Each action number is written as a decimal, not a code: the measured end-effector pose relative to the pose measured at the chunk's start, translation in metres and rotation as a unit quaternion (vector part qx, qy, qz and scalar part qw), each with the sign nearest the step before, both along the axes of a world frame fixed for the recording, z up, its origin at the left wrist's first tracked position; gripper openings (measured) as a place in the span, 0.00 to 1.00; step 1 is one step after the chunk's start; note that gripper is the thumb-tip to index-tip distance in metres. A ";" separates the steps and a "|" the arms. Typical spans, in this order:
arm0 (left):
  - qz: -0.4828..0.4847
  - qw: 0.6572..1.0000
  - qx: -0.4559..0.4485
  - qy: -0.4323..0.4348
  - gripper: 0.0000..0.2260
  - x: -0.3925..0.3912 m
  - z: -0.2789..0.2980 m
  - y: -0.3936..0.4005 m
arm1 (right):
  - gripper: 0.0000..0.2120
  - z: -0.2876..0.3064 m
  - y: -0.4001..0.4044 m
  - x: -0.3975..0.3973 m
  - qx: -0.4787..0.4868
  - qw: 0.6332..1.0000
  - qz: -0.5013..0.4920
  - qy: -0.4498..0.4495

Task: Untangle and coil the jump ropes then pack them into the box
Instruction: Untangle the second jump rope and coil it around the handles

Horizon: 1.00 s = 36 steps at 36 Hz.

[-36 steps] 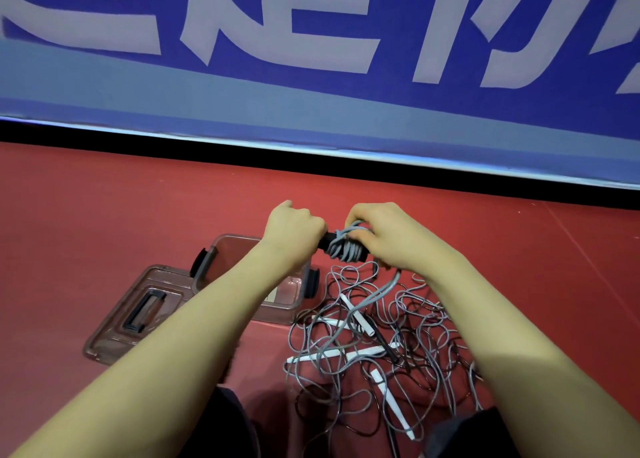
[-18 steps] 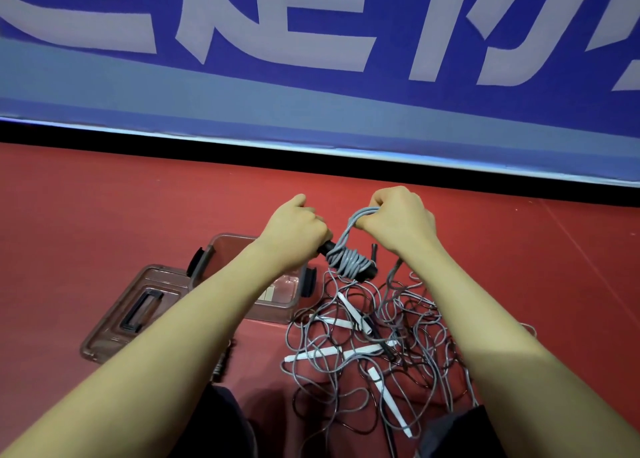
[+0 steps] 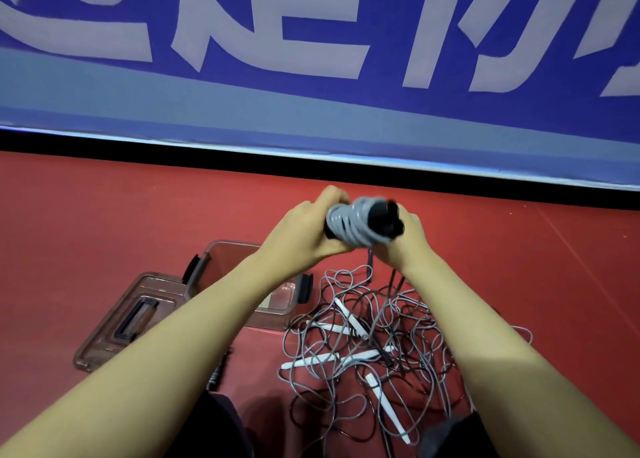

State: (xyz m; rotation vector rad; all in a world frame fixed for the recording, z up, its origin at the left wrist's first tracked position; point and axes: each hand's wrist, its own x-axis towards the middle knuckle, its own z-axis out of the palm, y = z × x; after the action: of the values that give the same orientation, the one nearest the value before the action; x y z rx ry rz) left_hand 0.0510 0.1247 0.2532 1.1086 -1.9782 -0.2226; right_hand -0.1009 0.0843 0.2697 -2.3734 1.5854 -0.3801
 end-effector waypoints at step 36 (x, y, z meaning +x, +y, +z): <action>0.237 0.865 0.110 -0.428 0.16 0.009 -0.009 -0.014 | 0.15 0.007 0.015 0.010 -0.138 0.986 0.086 0.044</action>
State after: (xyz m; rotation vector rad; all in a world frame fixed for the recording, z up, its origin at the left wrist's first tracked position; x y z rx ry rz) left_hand 0.0601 0.1106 0.2439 2.0548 -2.3517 0.3935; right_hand -0.0913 0.0989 0.2764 -2.7465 1.4290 -0.4924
